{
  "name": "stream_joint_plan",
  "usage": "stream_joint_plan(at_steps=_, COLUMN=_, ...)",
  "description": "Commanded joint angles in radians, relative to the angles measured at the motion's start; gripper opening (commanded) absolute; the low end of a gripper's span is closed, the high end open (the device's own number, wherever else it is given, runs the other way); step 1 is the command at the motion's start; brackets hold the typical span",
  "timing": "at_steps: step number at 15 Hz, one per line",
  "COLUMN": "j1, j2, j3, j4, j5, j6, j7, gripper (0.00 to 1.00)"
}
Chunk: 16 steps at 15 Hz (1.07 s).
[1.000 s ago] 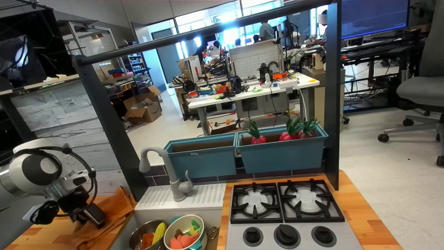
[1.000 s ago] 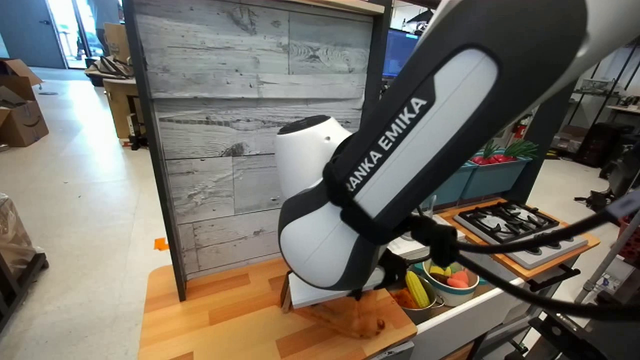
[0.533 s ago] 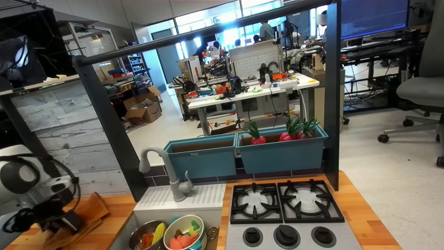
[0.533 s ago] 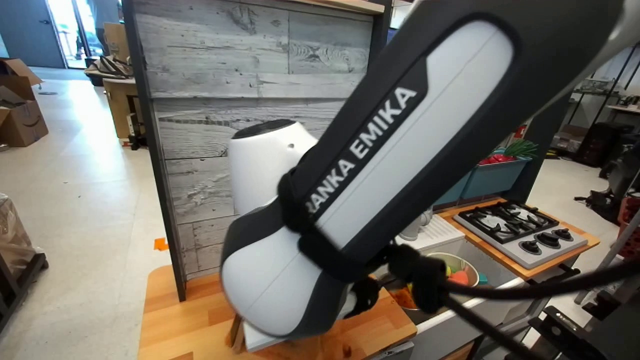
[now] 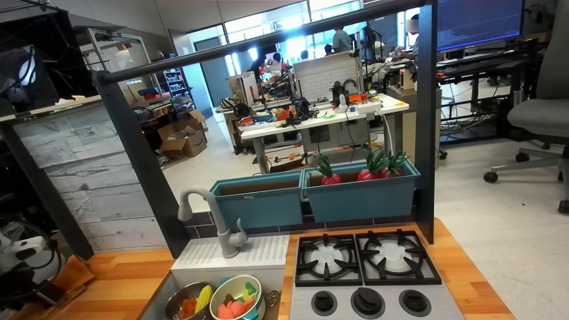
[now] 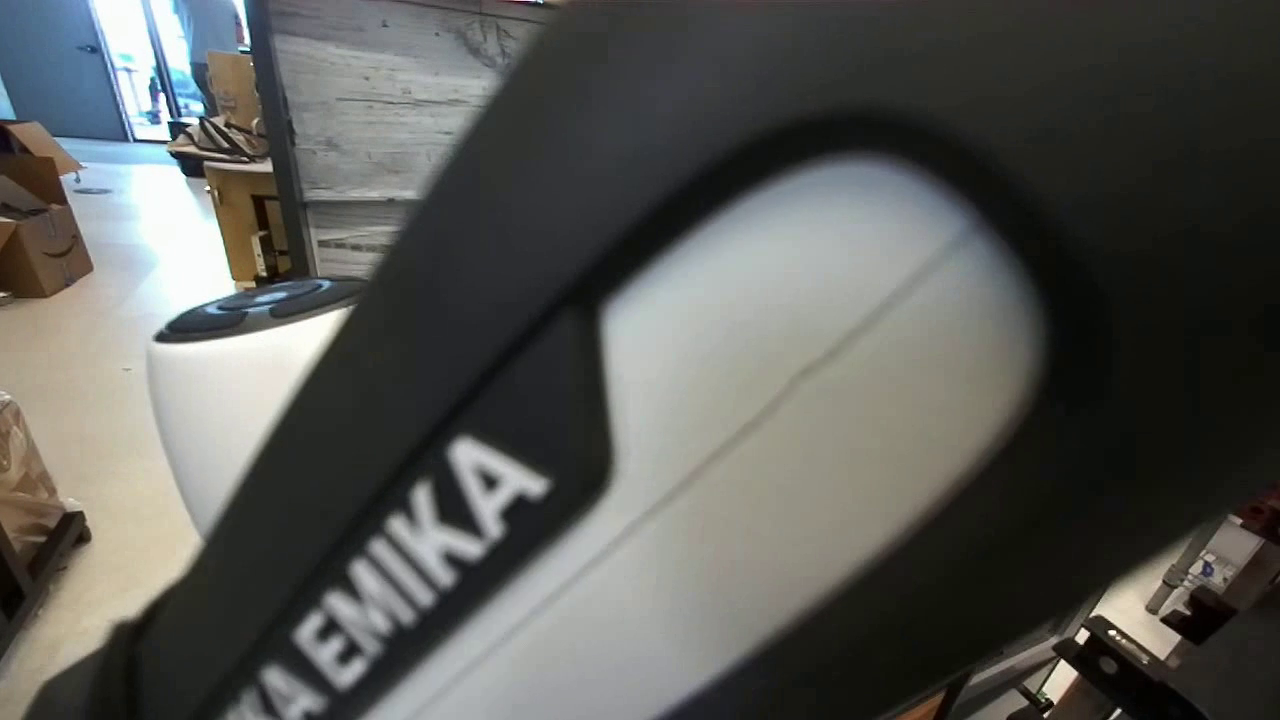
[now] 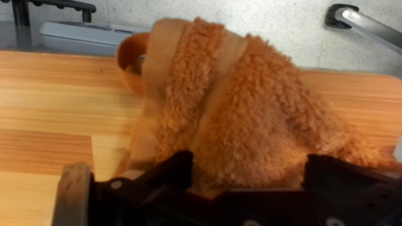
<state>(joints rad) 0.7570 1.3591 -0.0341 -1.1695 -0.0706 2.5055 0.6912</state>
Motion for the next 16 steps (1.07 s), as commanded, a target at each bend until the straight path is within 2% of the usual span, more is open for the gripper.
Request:
stream_joint_plan(at_steps=1, j1=-0.038, j2=0.040, j3=-0.038, j4=-0.032, j5=0.005, j6=-0.064, j7=0.020, gripper=1.00)
stream_joint_plan(at_steps=3, j1=-0.046, j2=-0.016, j3=-0.054, j4=-0.114, j5=0.020, j6=-0.052, j7=0.055, gripper=1.00)
stream_joint_plan(at_steps=7, j1=-0.080, j2=-0.115, j3=-0.129, j4=-0.277, j5=0.035, j6=-0.018, j7=0.143, gripper=1.00)
stream_joint_plan(at_steps=11, j1=-0.170, j2=-0.152, j3=-0.168, j4=-0.394, j5=0.031, j6=-0.023, j7=0.223, gripper=1.00)
stream_joint_plan(at_steps=13, j1=-0.214, j2=-0.124, j3=-0.126, j4=-0.355, j5=0.017, j6=-0.024, j7=0.181, gripper=1.00)
stream_joint_plan(at_steps=16, j1=-0.201, j2=-0.078, j3=-0.070, j4=-0.270, j5=-0.014, j6=0.002, j7=0.151, gripper=1.00)
